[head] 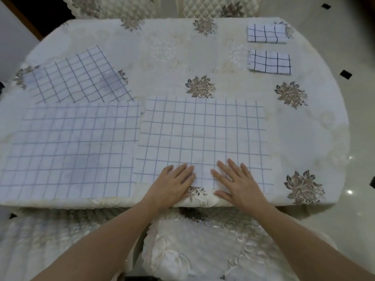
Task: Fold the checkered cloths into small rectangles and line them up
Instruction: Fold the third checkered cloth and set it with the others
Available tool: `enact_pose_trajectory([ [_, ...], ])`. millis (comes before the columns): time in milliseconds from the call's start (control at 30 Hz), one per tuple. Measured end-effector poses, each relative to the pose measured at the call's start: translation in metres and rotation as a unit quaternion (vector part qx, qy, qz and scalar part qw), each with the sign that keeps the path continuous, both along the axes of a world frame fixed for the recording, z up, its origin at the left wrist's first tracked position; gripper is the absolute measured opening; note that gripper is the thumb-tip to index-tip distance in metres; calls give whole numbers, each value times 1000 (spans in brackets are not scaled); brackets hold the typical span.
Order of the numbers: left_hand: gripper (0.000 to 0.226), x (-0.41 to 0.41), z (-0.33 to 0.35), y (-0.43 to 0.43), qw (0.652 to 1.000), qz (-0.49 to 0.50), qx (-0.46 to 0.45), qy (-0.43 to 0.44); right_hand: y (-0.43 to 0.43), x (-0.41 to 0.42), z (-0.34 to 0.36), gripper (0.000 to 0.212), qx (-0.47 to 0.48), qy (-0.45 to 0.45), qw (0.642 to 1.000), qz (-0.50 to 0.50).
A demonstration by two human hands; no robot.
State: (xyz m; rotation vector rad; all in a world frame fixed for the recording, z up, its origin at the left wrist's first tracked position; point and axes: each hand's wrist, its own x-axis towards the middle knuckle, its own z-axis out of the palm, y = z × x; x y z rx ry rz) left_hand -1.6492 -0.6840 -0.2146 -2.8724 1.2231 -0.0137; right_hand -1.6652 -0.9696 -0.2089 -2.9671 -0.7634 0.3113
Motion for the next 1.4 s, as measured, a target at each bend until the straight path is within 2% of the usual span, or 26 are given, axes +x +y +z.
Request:
enact_pose_trajectory([
  [133, 54, -2, 0, 0, 1000, 6, -4, 14, 0, -3, -2, 62, -6, -18, 1000, -1],
  [300, 41, 6, 0, 11, 997, 18, -70, 40, -5, -6, -6, 58, 13, -42, 999, 8],
  [500, 48, 6, 1, 38, 995, 55, -57, 66, -27, -7, -10, 50, 61, -69, 996, 18],
  [833, 44, 0, 5, 49, 981, 98, -117, 117, -76, -10, -5, 38, 124, -72, 990, -15],
  [900, 44, 0, 7, 47, 977, 107, -131, 127, -78, -12, 1, 42, 132, -50, 990, -28],
  [1067, 42, -8, 13, 51, 980, 68, -135, 130, -93, -19, 19, 42, 133, 75, 984, -94],
  [1200, 42, -28, 10, 58, 977, 50, -130, 160, -109, -35, 41, 44, 125, 122, 981, -82],
  [1400, 43, -42, 15, 60, 967, 50, -178, 175, -127, -52, 52, 39, 112, 169, 975, -93],
])
